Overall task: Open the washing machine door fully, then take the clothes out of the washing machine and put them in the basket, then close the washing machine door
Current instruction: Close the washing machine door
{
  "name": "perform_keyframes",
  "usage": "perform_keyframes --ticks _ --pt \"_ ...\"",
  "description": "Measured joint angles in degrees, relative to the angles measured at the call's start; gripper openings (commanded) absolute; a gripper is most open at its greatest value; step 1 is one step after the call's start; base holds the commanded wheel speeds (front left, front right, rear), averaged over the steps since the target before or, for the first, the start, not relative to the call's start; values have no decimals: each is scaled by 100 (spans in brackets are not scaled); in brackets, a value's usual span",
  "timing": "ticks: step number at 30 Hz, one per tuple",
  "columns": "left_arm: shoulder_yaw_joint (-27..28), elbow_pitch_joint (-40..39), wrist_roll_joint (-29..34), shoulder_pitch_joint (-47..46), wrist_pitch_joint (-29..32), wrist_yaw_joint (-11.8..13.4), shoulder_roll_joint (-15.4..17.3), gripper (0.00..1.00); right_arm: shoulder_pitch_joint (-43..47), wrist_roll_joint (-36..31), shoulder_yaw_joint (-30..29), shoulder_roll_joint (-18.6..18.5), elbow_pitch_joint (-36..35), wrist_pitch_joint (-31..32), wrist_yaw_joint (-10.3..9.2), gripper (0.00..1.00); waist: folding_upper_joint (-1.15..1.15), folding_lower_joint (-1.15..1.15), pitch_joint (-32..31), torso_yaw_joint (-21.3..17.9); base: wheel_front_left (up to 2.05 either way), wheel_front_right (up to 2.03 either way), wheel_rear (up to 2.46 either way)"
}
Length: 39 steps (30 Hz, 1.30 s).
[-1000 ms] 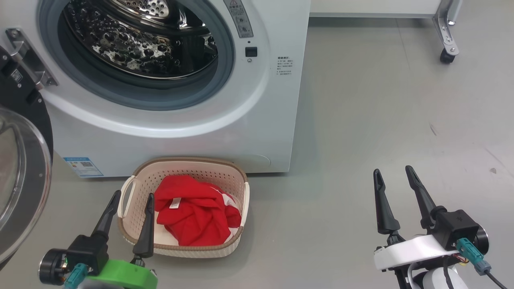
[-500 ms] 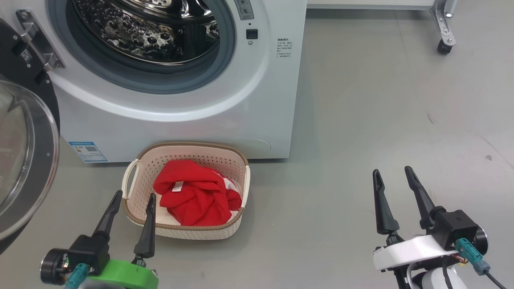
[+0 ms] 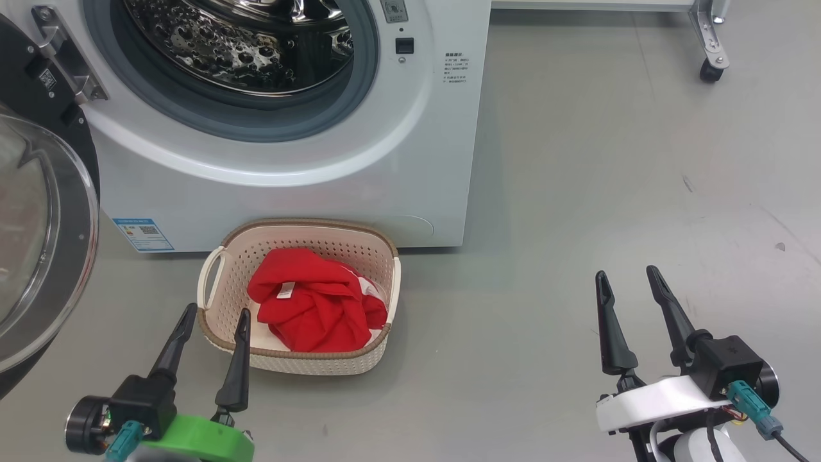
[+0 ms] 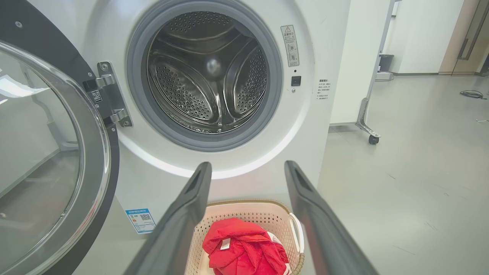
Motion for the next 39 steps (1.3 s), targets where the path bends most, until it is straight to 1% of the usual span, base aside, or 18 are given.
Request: perform_keyframes --ticks 11,12,16,20,26,32,34,39 --pt "-21 -14 -1 0 0 5 0 100 -1 0 -5 1 8 0 7 100 0 0 -16 13 0 0 0" --pt "-21 -14 -1 0 0 46 0 100 -1 0 -5 1 11 0 7 100 0 0 -21 17 0 0 0" --pt "-23 -14 -1 0 0 52 0 100 -2 -1 -8 3 24 0 8 100 0 0 -34 26 0 0 0" --pt "-25 -14 -1 1 0 52 0 100 -2 -9 -5 4 31 0 53 100 0 0 -55 35 0 0 0" --pt "-41 -15 0 2 0 52 0 100 -2 -9 22 8 32 0 57 100 0 0 -89 65 0 0 0" --pt "-171 -10 2 2 0 52 -1 100 0 -9 14 11 29 0 67 100 0 0 -84 215 0 0 0" --pt "-175 -9 2 2 0 52 -1 100 0 -9 18 11 27 0 108 100 0 0 -87 290 0 0 0" --pt "-227 -5 43 1 0 53 0 100 1 -9 24 12 16 0 118 100 0 0 -89 520 0 0 0"
